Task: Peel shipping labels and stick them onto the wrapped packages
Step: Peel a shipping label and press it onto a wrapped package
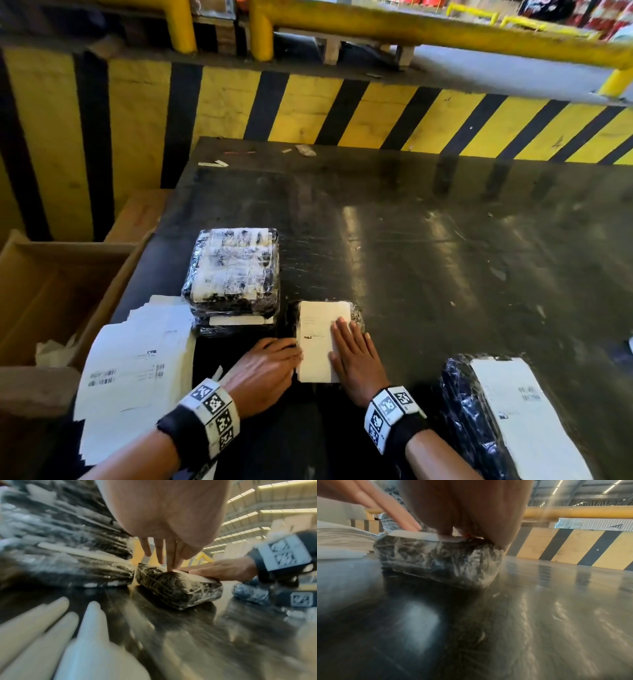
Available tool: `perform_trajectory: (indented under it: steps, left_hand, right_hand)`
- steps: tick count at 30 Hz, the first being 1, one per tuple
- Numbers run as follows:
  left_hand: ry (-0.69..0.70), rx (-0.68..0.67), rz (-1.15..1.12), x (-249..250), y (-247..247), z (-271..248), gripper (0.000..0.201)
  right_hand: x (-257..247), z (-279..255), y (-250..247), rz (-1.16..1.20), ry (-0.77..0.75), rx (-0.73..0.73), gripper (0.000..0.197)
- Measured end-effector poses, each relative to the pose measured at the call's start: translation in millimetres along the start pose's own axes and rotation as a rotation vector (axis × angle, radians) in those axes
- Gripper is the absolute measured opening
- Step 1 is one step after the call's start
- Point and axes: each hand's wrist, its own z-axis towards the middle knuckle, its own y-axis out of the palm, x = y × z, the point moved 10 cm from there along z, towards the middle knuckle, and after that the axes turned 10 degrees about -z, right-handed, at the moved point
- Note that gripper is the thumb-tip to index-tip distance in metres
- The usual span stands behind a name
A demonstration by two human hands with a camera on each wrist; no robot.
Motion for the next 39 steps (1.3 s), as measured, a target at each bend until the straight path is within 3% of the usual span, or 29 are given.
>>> perform_trajectory:
  steps: [2,5,7,8,11,15,19,24,28,30,32,35,37,39]
  left_hand:
    - [-0.01,0.028,0.082,10.4,-11.7,22.5,0.043]
    - [-0.09,-0.064,0.059,7.7,7.5,55.5,0.057]
    - [-0.121,-0.043,0.056,-1.5,14.3,61.2,0.063]
    - [-0.108,-0.022,0.065,-4.0,12.9,59.6,0.059]
    - [-0.195,-0.133,0.023,-16.7,16.0,39.7,0.051]
    - [-0.22,-0.046,0.026,-31.0,11.4,31.0,0.063]
    - [-0.243,-0.125,0.059,-22.4,13.3,54.0,0.045]
    - [-0.218,-0.112,0.049,-14.8,16.9,84.2,0.048]
    - [-0.284,-0.077,-0.018,-27.2,11.0,69.0,0.05]
    - [-0.313,-0.021,-0.031,-34.0,6.7,61.4,0.064]
    - [-0.273,-0.05,-0.056,-33.9,10.1,58.6,0.083]
    - [-0.317,-0.038,-0.102,-34.5,6.4,54.9,0.091]
    - [-0.378,-0.003,-0.183,-37.3,7.3,53.2,0.087]
    - [-0.468,0.027,-0.274,-40.2,12.3,51.7,0.068]
  right_hand:
    - [0.3,-0.6,-0.6,-0.003,-0.008,0.003,0.084]
    - [2.9,-2.2,2.7,0.008,0.0,0.001,0.088]
    - [4.8,-3.2,4.0,0.016,0.008,0.003,0.088]
    - [5.8,-3.2,3.4,0.025,0.008,0.007,0.088]
    - [4.8,-4.1,3.8,0.059,0.006,0.007,0.083]
    - [6.6,-3.2,4.1,0.074,0.01,0.003,0.081]
    - [5.3,-3.9,3.8,0.084,0.003,0.001,0.085]
    - [6.9,-2.1,2.6,0.089,0.009,0.012,0.086]
    - [5.8,-2.7,2.1,0.091,0.005,0.006,0.086]
    - [5.3,-3.3,2.3,0.093,0.002,0.002,0.085]
    - [5.3,-3.3,1.8,0.097,-0.001,0.0,0.086]
    - [6.3,-4.0,1.4,0.112,-0.007,0.006,0.088]
    - [6.1,-3.9,1.7,0.121,-0.011,0.009,0.09]
    - [6.0,-3.7,-0.1,0.141,-0.013,0.019,0.091]
